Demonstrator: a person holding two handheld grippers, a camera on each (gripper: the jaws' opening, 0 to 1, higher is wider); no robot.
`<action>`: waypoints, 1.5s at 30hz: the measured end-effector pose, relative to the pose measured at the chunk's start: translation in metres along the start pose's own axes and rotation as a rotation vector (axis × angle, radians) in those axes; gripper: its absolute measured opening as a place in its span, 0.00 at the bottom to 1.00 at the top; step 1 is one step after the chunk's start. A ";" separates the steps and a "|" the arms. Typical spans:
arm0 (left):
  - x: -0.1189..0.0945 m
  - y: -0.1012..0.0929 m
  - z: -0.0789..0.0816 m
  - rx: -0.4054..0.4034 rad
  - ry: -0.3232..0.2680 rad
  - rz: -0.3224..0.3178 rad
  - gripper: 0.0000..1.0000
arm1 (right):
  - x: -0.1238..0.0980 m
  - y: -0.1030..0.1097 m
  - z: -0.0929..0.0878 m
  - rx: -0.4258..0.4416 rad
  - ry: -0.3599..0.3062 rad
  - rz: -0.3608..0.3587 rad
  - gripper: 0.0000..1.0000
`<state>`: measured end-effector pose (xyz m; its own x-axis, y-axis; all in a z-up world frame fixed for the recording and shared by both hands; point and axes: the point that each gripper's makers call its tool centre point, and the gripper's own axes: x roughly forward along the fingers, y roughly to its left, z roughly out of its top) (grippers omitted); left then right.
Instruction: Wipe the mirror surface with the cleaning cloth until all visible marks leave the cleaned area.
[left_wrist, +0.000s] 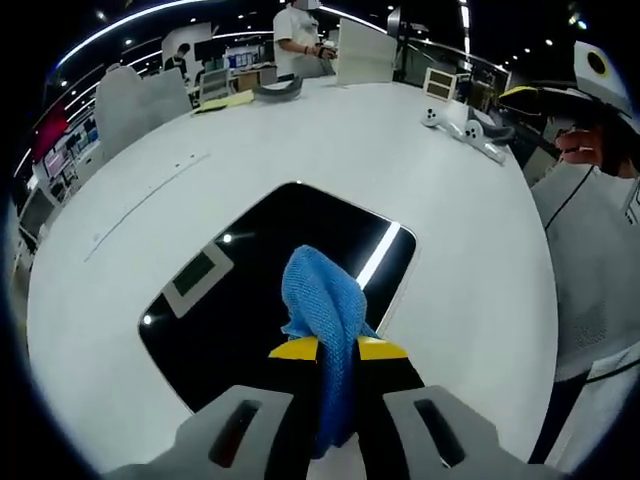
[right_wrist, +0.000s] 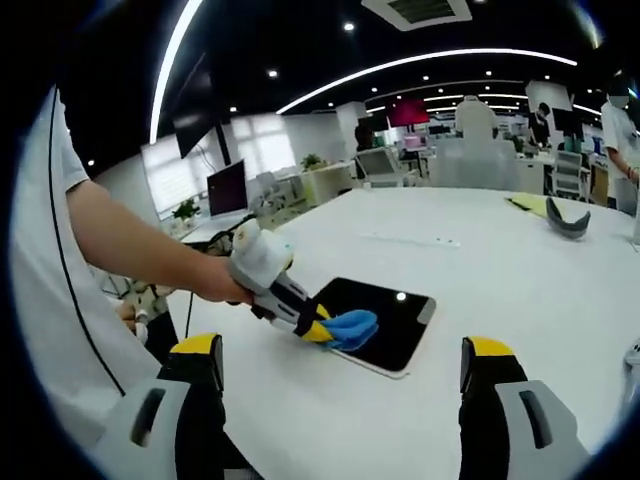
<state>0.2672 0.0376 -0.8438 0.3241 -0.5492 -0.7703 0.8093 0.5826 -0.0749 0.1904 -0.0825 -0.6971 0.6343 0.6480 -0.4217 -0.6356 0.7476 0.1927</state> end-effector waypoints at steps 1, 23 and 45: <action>0.000 0.001 -0.001 -0.001 0.000 0.000 0.09 | 0.001 0.000 0.001 -0.002 0.002 0.001 0.99; -0.001 0.015 0.001 -0.015 -0.017 0.023 0.09 | 0.011 0.010 0.009 -0.003 -0.002 0.032 0.99; 0.005 0.048 0.012 -0.034 -0.056 0.069 0.09 | 0.015 0.006 0.001 0.024 0.024 0.022 0.99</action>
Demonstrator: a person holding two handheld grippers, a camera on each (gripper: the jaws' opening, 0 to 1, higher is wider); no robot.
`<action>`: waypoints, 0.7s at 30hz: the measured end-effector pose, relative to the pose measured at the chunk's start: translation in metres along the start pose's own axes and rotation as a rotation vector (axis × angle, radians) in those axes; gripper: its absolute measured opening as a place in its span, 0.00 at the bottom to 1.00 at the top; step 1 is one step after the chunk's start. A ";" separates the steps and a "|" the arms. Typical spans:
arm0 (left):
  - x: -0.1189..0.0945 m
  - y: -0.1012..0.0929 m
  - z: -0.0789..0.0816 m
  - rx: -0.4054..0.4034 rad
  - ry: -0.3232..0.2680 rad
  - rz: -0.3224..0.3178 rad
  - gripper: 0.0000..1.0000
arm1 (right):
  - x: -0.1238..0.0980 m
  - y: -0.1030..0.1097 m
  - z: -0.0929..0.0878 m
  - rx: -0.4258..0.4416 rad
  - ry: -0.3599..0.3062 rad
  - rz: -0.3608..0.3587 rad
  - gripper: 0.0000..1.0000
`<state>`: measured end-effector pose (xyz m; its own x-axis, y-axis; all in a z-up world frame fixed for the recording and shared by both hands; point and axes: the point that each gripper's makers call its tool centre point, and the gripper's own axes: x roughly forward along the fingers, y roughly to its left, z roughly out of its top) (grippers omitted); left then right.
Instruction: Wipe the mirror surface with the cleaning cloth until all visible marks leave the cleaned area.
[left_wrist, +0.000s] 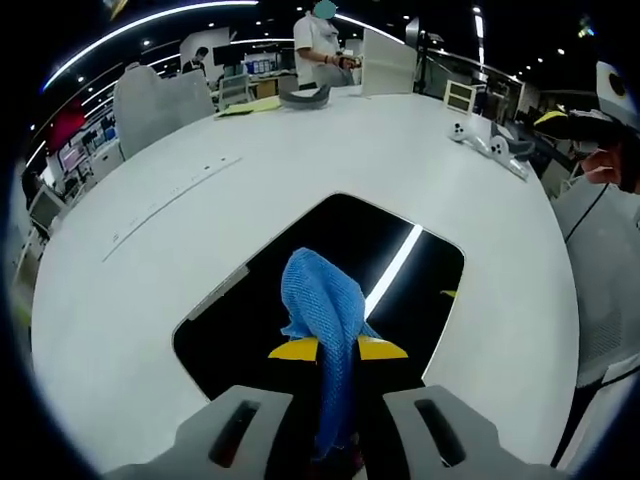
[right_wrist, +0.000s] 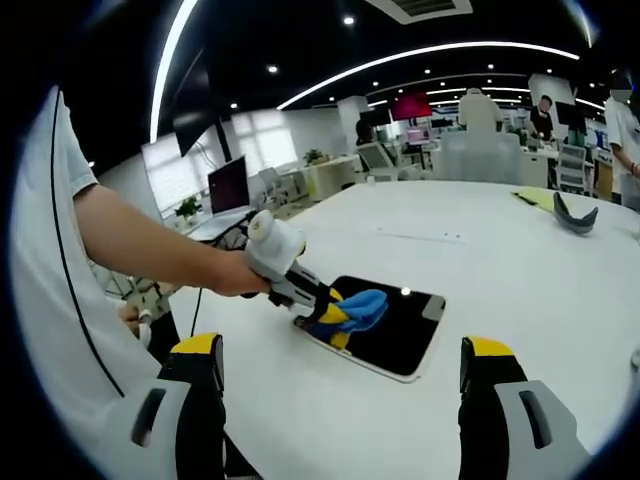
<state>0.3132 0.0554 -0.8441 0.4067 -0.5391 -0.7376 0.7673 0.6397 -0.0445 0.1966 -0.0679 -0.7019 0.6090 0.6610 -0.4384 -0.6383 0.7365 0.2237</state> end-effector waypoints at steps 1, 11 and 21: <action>0.000 0.001 0.001 -0.002 -0.003 0.002 0.09 | 0.001 -0.001 -0.001 -0.001 0.007 -0.002 0.99; 0.004 0.017 0.008 -0.011 -0.021 0.033 0.09 | 0.002 -0.007 -0.003 0.008 0.019 -0.018 0.99; 0.009 0.035 0.012 -0.037 -0.054 0.059 0.09 | 0.003 -0.013 -0.005 0.018 0.029 -0.033 0.99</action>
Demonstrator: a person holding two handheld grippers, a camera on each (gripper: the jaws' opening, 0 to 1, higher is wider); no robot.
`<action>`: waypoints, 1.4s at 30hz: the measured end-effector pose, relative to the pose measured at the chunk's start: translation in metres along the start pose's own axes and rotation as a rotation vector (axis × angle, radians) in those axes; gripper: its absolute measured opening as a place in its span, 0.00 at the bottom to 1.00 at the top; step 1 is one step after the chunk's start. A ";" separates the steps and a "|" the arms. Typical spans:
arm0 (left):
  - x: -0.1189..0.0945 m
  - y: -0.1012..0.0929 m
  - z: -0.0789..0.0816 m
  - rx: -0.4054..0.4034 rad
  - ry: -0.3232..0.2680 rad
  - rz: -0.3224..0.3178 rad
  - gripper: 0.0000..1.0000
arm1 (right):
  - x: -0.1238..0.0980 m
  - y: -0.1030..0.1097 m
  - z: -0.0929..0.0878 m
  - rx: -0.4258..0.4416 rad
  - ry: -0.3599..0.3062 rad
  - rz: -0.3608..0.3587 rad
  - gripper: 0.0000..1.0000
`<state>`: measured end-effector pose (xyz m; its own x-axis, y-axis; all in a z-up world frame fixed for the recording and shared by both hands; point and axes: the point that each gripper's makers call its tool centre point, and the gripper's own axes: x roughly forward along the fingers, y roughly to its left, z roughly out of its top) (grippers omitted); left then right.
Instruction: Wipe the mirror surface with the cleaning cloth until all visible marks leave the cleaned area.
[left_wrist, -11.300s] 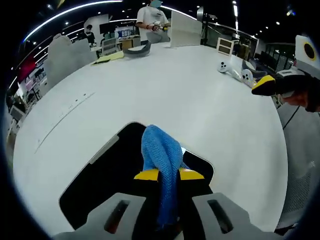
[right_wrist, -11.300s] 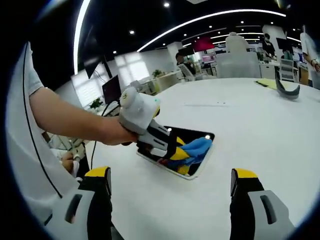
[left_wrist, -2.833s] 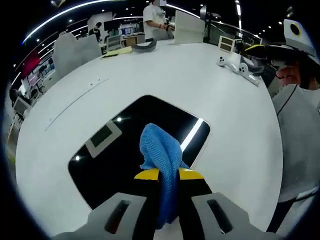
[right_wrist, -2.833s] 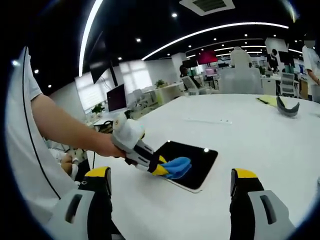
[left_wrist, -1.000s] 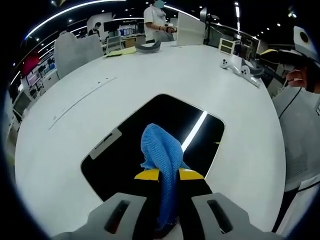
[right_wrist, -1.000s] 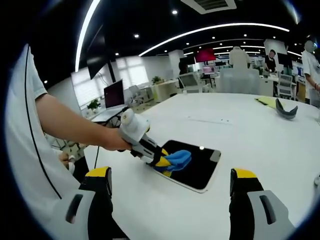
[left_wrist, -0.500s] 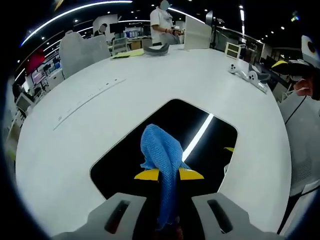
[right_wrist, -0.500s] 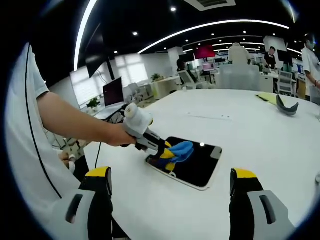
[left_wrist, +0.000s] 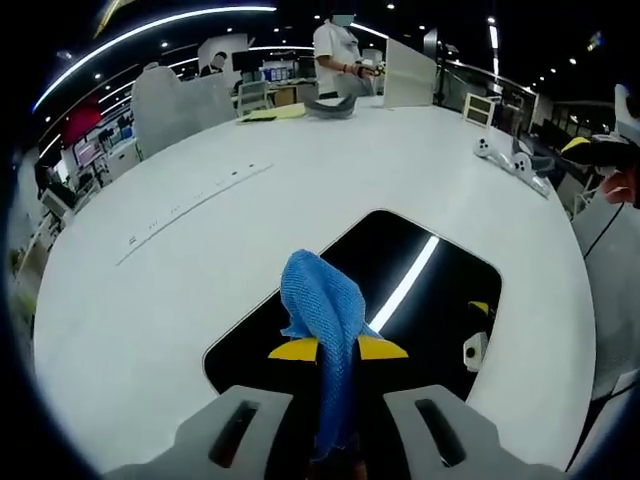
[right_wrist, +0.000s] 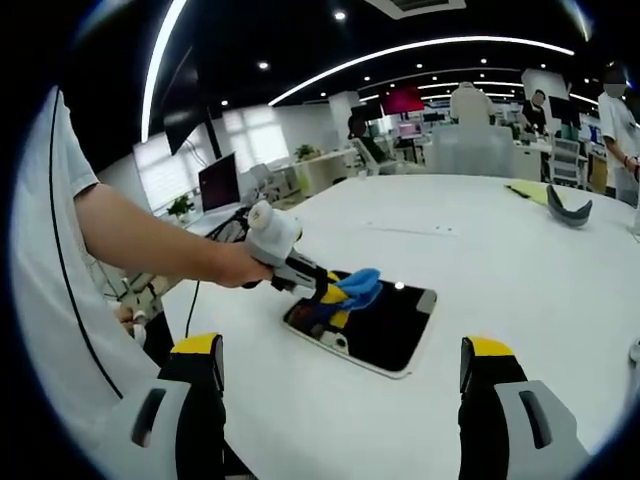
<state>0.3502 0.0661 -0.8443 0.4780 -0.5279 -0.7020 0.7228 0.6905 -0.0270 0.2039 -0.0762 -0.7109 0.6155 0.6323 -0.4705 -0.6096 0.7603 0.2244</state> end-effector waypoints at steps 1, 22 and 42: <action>0.000 0.001 0.001 -0.002 0.000 0.004 0.09 | 0.000 -0.001 0.000 0.000 0.002 -0.003 0.99; 0.006 0.027 0.007 -0.046 -0.018 0.066 0.09 | 0.001 -0.010 0.001 0.022 -0.007 -0.014 0.99; 0.002 0.043 0.006 -0.088 -0.039 0.164 0.09 | 0.004 -0.008 -0.001 0.024 -0.001 -0.009 0.99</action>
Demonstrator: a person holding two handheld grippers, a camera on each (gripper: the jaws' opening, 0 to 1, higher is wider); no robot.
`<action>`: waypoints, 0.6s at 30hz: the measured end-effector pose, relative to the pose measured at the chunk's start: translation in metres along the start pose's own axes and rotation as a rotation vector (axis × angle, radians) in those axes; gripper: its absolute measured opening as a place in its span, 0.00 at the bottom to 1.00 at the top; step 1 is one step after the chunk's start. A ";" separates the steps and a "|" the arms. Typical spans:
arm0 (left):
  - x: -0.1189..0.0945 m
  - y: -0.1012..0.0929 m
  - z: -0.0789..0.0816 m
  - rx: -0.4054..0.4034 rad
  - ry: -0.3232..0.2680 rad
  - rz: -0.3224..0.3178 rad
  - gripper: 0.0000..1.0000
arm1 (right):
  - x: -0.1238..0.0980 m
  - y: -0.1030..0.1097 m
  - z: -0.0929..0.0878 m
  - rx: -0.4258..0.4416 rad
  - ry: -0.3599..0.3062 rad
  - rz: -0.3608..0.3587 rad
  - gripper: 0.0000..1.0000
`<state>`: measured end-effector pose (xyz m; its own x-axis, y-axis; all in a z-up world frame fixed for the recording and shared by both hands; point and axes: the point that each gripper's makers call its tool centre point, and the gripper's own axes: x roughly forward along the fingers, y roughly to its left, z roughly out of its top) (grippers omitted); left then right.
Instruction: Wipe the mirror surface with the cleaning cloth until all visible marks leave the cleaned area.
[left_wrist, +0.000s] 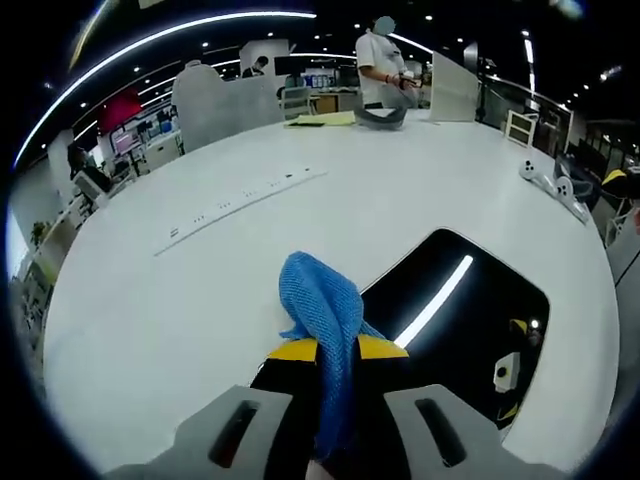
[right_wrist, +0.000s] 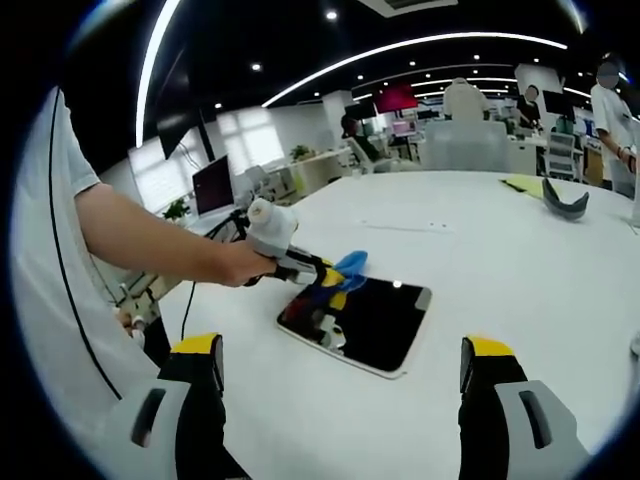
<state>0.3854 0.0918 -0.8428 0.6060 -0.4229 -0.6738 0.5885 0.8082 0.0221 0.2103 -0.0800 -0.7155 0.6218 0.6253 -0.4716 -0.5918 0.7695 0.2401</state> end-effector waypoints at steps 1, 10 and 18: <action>0.000 0.000 0.000 -0.003 0.000 0.003 0.09 | 0.000 0.000 0.000 -0.001 -0.001 0.001 0.99; -0.001 0.003 -0.001 -0.010 0.001 0.006 0.09 | -0.001 0.001 0.000 -0.001 -0.001 0.000 0.99; -0.001 0.002 0.000 -0.015 0.004 0.008 0.09 | -0.001 0.000 0.000 0.000 -0.003 0.000 0.99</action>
<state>0.3858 0.0946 -0.8420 0.6087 -0.4146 -0.6764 0.5753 0.8178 0.0163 0.2100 -0.0802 -0.7148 0.6231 0.6258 -0.4692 -0.5917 0.7695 0.2405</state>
